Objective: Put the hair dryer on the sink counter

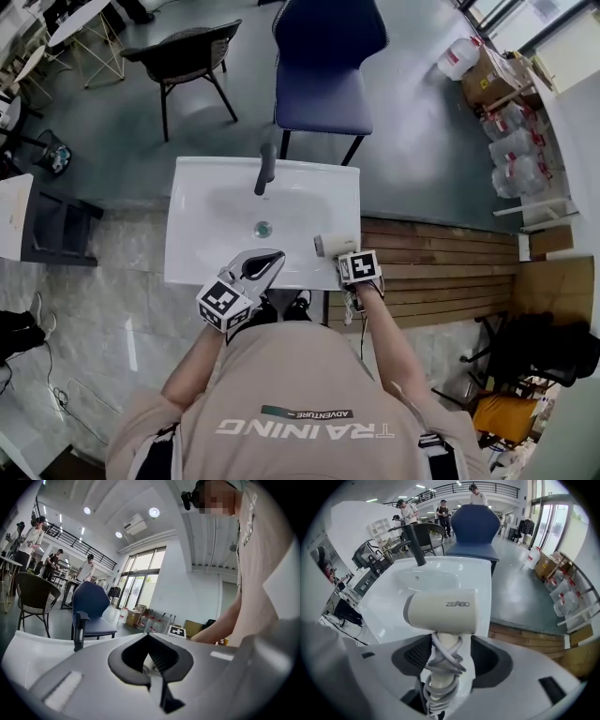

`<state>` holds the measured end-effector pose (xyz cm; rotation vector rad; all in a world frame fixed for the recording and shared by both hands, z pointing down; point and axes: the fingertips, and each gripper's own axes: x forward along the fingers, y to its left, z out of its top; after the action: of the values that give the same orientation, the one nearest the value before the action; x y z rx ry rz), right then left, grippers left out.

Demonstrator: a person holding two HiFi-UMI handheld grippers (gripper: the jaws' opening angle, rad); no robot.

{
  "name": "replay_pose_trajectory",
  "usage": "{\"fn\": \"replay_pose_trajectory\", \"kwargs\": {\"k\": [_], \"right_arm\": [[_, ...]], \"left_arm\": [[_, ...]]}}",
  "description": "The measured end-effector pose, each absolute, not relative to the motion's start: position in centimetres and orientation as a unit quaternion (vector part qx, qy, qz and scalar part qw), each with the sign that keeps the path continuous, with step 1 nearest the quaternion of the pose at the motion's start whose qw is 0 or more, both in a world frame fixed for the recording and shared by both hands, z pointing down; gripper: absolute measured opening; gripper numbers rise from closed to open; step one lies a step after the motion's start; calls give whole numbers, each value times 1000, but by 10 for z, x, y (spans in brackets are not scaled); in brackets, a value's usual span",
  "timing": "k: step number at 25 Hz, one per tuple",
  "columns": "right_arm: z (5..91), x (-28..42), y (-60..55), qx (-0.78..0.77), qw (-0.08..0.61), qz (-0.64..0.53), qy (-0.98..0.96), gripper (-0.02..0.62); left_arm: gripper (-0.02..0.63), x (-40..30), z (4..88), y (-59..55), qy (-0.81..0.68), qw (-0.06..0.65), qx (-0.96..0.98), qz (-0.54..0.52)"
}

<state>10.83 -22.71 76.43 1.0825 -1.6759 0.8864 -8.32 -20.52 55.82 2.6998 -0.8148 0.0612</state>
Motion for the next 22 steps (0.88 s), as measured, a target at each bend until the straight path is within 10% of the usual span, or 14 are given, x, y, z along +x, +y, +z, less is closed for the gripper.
{"fn": "replay_pose_trajectory", "kwargs": {"k": [22], "right_arm": [[761, 113, -227, 452, 425, 380, -686, 195]], "left_arm": [[5, -78, 558, -201, -280, 157, 947, 27]]}}
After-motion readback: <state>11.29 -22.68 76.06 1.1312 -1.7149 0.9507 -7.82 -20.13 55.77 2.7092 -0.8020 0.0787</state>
